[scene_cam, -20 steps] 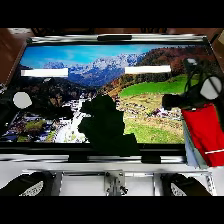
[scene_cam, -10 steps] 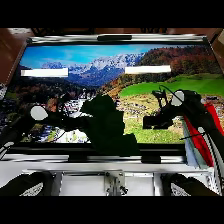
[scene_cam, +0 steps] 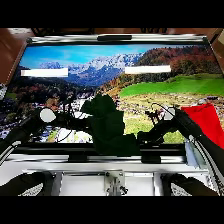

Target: Fold the shirts.

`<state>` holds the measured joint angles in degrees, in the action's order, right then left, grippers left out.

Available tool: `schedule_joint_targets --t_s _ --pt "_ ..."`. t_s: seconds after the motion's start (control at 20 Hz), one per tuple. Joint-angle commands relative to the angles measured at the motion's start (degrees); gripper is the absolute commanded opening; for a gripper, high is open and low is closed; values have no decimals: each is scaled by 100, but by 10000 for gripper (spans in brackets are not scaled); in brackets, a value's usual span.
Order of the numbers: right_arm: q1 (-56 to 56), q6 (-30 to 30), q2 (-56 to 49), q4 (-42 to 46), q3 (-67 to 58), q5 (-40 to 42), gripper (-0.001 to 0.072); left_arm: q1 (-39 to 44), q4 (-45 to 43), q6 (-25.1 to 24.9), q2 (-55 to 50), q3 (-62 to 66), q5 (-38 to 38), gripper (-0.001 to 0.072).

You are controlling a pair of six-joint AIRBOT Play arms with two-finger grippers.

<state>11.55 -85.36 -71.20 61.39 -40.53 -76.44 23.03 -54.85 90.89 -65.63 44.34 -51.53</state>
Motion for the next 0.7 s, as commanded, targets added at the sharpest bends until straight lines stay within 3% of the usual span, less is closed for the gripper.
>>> schedule_joint_targets --t_s 0.0,0.25,0.3,0.35,0.4,0.55,0.65 --pt "229 -103 -101 -369 317 728 627 11 4 -26 -2 -4 28 38" --pt "636 -101 -533 -754 315 1102 616 9 -17 -50 24 17 -13 38" --pt "636 -96 -542 -929 315 1204 478 11 -66 -76 42 57 -15 38" --pt "636 -98 -540 -1069 304 1287 235 9 -66 -236 61 114 -44 38" --pt "636 -72 -533 -1257 275 1335 68 9 -92 -404 70 212 -116 38" --pt "634 498 -170 -1434 -190 1309 61 9 -686 -476 72 885 -721 37" --pt "610 706 400 -1185 -949 1266 61 9 -1539 -479 85 1950 -1578 36"
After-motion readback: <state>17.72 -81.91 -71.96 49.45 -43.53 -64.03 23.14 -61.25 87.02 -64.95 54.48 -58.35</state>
